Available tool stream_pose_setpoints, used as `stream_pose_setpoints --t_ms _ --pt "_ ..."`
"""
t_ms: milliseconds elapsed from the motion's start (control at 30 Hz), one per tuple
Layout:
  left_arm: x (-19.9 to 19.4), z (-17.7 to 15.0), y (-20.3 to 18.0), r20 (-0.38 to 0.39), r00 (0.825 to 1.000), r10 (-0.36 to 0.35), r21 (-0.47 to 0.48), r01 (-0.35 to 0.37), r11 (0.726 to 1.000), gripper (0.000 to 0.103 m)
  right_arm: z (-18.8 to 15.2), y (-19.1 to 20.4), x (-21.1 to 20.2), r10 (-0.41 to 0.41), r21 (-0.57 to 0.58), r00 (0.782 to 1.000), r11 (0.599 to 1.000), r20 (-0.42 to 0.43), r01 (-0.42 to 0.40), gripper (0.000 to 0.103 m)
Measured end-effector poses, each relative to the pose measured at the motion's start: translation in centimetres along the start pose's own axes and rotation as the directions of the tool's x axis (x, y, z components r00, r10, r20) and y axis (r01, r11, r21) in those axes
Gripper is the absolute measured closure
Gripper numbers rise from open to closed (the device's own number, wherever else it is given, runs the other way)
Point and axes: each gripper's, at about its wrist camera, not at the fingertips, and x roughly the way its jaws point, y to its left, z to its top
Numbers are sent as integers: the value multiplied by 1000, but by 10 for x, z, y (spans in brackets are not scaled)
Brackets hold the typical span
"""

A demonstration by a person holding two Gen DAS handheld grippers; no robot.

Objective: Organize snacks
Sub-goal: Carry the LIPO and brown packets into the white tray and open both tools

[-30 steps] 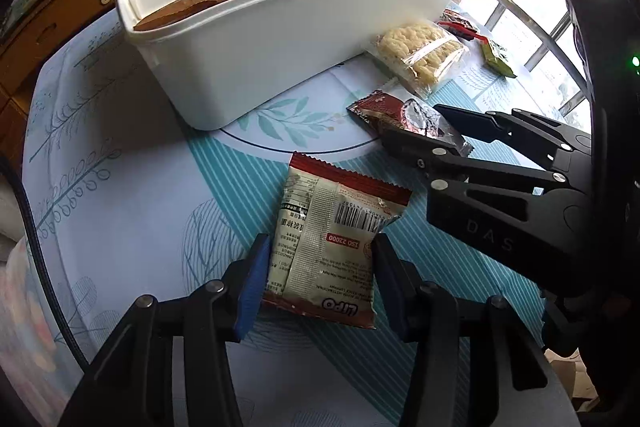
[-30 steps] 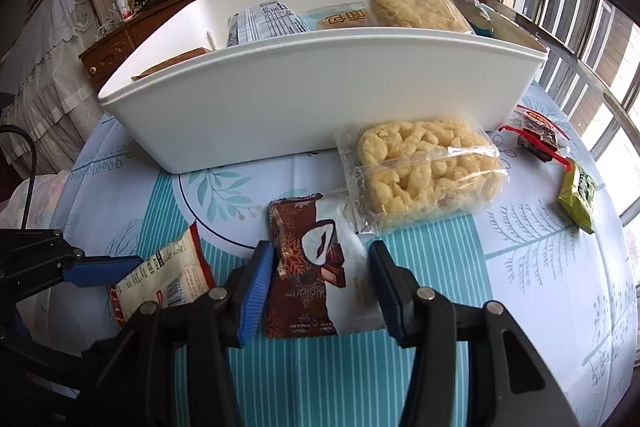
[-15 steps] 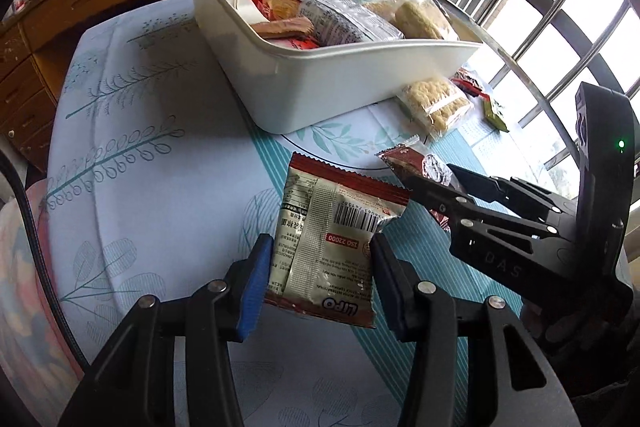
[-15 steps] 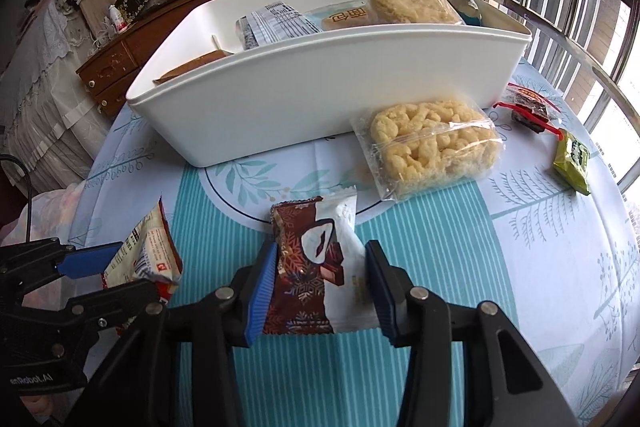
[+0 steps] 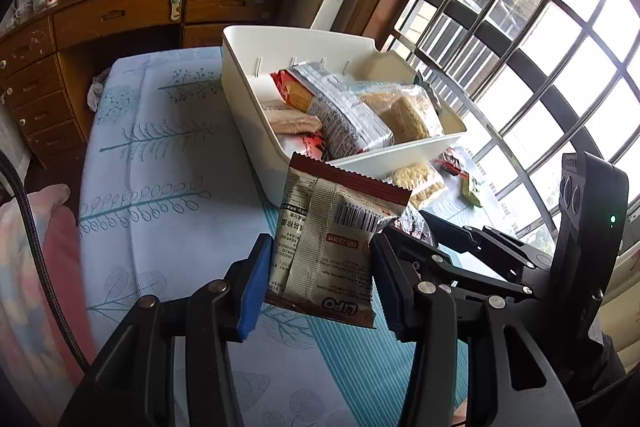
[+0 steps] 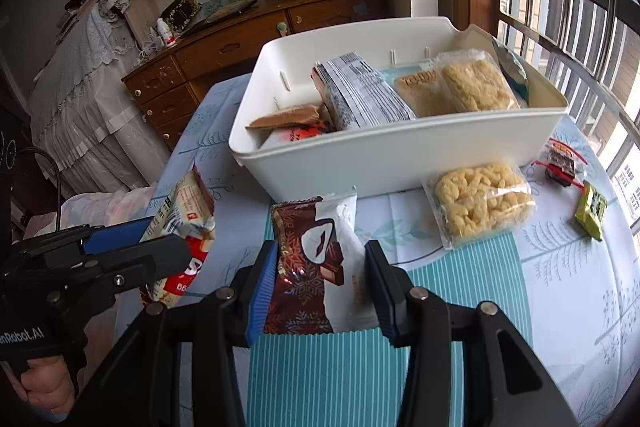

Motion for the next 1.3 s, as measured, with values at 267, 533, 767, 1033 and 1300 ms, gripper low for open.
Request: stream_pose_setpoints --t_ms 267,533,767,1033,1300 --pt "-7 34 -12 111 993 27 -99 -16 995 55 30 -6 -20 63 -36 995 998 80 -60 59" --pt "6 74 -25 212 974 80 -196 -38 980 55 69 -30 -26 94 -57 984 995 151 -86 58" --pt "26 99 -32 259 954 149 -278 -74 958 55 99 -58 -19 110 -98 976 991 188 -93 58" --pt "54 105 -37 246 939 241 -355 -144 924 55 113 -85 4 111 -148 973 986 203 -81 58" --pt "81 102 -38 201 929 312 -418 -207 885 55 111 -95 24 95 -209 969 977 229 -46 56"
